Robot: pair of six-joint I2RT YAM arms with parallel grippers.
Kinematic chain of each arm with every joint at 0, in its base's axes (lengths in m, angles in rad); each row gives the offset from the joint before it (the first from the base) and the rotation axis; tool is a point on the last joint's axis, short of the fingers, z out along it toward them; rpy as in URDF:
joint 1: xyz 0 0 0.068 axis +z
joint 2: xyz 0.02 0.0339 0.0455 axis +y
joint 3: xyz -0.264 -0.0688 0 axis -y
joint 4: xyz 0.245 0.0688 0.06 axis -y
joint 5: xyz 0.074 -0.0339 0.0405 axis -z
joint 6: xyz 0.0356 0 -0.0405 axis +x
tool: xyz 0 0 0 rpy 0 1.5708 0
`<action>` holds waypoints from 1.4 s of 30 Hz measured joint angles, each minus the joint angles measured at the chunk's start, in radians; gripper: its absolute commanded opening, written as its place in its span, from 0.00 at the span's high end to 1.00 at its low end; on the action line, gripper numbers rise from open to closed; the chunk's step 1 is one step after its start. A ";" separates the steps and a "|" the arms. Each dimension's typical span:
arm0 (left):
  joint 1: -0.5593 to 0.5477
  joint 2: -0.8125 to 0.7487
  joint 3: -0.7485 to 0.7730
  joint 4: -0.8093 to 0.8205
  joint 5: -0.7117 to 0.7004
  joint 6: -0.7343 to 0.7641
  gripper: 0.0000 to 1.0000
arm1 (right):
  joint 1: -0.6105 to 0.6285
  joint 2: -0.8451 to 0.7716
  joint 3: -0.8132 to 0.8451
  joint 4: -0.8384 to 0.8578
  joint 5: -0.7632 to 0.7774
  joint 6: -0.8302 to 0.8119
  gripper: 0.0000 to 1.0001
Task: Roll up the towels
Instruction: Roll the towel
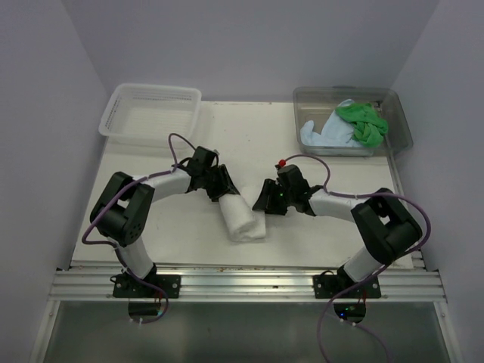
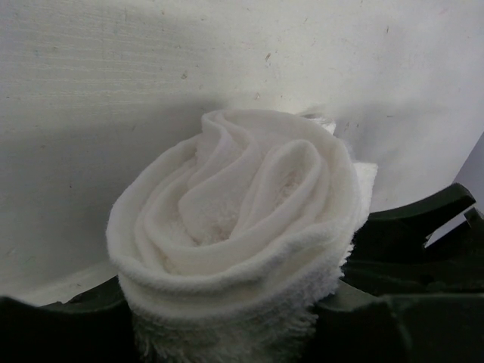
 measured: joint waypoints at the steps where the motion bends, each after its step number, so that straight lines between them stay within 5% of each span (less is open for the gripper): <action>1: 0.000 0.000 0.000 0.000 0.003 0.007 0.67 | -0.009 0.015 -0.001 0.000 -0.001 0.006 0.44; 4: 0.000 0.000 0.000 -0.001 0.012 0.029 0.68 | -0.033 0.023 -0.002 0.026 -0.009 0.024 0.34; 9: 0.000 0.000 0.000 -0.003 0.031 0.062 0.68 | -0.052 0.026 0.004 0.034 -0.007 0.026 0.43; 12: 0.000 0.000 0.000 -0.008 0.041 0.079 0.68 | -0.055 0.062 0.030 0.031 -0.005 0.019 0.63; 13: 0.000 0.000 0.001 -0.010 0.043 0.083 0.68 | -0.055 0.081 0.040 0.032 -0.009 0.019 0.81; 15: 0.000 0.000 0.006 -0.016 0.045 0.097 0.68 | -0.055 0.115 0.057 0.036 -0.019 0.018 1.00; 32: 0.014 0.031 0.050 -0.028 0.118 0.211 0.68 | -0.174 0.325 0.288 -0.064 -0.267 -0.109 1.00; 42: 0.019 0.132 0.164 -0.038 0.148 0.232 0.67 | -0.205 0.420 0.500 -0.259 -0.245 -0.249 1.00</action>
